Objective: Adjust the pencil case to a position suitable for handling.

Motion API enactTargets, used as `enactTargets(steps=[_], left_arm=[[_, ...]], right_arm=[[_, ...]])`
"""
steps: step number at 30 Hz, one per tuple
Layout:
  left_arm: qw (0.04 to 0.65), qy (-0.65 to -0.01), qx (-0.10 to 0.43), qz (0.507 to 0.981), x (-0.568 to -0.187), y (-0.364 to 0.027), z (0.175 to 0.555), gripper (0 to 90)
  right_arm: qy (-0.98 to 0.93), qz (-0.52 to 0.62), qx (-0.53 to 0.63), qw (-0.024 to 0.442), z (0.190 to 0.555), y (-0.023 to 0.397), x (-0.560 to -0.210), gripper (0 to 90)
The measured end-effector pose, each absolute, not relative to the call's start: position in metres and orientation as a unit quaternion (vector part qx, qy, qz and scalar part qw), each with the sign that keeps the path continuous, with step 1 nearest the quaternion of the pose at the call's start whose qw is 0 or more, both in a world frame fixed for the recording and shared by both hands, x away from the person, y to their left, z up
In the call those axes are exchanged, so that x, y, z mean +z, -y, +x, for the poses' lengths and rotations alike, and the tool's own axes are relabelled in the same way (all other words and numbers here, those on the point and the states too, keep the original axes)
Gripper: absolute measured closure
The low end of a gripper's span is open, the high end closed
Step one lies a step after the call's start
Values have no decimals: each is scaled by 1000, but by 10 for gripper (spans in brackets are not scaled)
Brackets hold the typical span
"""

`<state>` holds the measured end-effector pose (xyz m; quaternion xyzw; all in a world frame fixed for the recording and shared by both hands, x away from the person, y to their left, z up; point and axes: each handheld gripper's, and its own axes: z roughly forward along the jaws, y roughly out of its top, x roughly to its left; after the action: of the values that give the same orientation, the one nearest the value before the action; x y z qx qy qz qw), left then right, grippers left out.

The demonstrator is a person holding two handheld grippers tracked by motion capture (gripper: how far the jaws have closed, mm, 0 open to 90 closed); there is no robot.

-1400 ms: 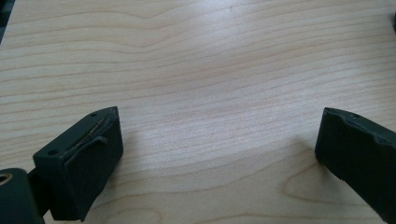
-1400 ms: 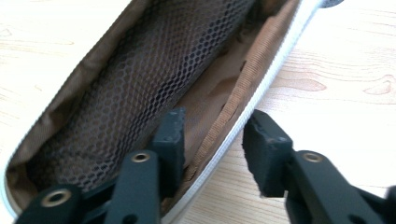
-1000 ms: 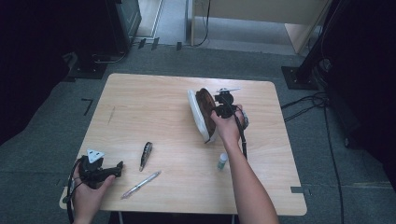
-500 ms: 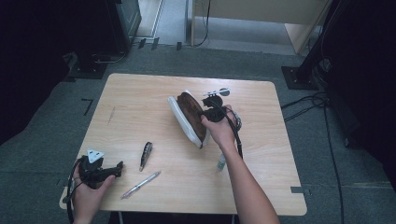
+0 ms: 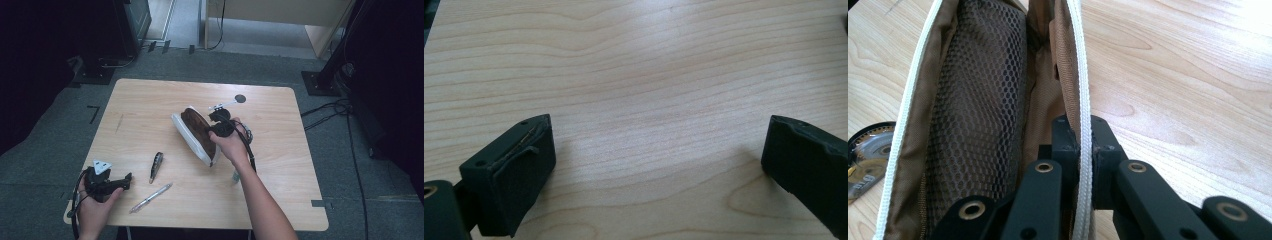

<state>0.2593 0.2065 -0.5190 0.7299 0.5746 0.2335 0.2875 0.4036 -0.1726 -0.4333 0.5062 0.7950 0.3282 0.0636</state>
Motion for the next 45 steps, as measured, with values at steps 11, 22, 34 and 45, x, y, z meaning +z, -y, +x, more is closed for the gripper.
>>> enactTargets(steps=[11, 22, 34, 45], left_arm=[[288, -571, 232, 733, -519, -206, 260, 11], [289, -571, 231, 733, -519, -206, 260, 12], [291, -566, 230, 736, -519, -205, 260, 12], [291, -564, 229, 738, -519, -205, 259, 12]], right_arm=[[-790, 497, 354, 65, 396, 184, -421, 512], [-781, 489, 375, 100, 375, 202, -401, 136], [-761, 496, 400, 122, 337, 233, -398, 38], [-751, 493, 415, 146, 297, 254, -398, 54]])
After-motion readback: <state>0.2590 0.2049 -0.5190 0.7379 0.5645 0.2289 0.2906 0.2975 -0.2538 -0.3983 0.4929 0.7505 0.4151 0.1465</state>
